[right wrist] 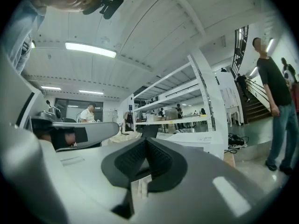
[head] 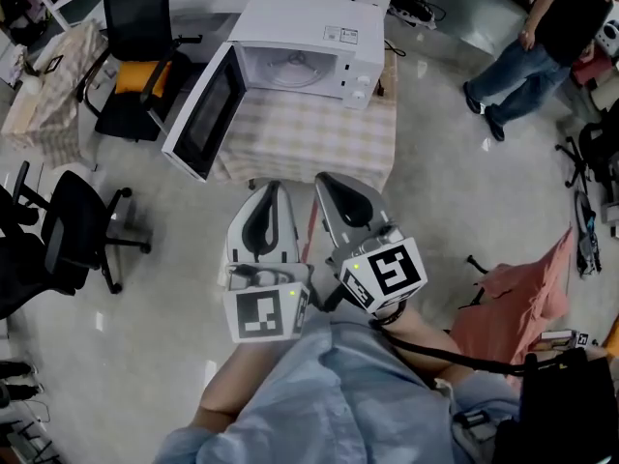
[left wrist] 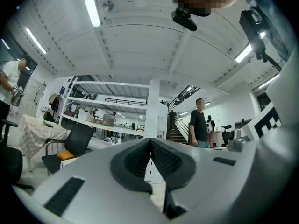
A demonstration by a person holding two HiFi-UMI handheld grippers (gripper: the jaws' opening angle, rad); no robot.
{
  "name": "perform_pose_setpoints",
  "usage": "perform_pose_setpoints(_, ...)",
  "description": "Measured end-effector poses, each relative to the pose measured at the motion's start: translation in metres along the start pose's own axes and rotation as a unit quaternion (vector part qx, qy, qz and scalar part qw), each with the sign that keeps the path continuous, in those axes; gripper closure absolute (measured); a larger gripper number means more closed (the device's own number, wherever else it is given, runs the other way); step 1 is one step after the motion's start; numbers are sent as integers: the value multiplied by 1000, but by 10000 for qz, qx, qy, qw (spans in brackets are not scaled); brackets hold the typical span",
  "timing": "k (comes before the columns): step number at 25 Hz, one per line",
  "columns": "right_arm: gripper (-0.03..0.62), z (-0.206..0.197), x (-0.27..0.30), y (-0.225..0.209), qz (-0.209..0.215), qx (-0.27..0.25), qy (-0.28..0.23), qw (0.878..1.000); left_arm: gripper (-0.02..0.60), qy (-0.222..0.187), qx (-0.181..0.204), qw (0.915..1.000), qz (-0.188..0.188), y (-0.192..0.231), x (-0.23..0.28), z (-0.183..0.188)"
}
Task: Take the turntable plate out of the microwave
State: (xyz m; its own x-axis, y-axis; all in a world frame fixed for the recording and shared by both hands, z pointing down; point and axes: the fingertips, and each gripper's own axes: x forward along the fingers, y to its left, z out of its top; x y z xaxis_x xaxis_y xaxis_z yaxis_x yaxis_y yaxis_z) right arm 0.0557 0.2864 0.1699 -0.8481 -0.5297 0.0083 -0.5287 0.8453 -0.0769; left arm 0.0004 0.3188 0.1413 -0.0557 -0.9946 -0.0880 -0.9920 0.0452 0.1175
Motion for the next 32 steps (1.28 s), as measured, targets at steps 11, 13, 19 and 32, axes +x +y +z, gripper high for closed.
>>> perform_pose_setpoints(11, 592, -9, 37, -25, -24, 38, 9, 10000, 574, 105, 74, 9999, 32, 19, 38, -10)
perform_pose_setpoints(13, 592, -10, 48, -34, -9, 102, -2, 9999, 574, 155, 130, 9998, 39, 23, 50, -12)
perform_pose_setpoints(19, 592, -18, 77, -68, -42, 244, 49, 9997, 574, 392, 195, 9990, -24, 26, 95, -27)
perform_pose_setpoints(32, 592, -22, 134, -167, -195, 658, -7, 9976, 574, 583, 499, 9969, -198, 19, 211, -35)
